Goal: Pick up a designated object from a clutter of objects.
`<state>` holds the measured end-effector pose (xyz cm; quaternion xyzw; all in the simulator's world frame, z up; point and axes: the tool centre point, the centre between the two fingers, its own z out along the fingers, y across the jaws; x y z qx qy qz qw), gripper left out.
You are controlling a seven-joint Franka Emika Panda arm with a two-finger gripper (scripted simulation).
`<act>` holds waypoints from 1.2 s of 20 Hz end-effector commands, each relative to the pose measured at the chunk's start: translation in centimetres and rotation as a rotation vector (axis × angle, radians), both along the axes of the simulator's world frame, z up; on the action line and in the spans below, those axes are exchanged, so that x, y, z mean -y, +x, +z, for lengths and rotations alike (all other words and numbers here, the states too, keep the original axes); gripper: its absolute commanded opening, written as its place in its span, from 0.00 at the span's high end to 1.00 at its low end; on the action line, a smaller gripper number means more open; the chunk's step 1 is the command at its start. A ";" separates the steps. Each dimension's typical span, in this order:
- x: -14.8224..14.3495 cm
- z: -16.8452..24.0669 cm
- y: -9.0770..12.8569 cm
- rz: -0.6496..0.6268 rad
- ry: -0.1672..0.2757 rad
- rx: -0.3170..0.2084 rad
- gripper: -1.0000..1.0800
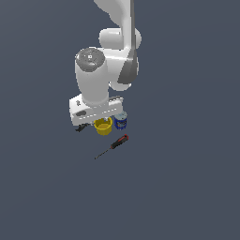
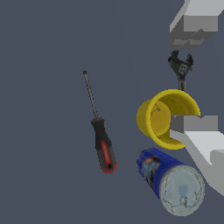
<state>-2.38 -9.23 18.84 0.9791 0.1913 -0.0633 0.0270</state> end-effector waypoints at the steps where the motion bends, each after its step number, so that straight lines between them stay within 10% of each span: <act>1: 0.7 -1.9 -0.7 0.059 0.006 -0.026 0.38; 24: 3.5 -9.9 -4.9 0.315 0.055 -0.143 0.38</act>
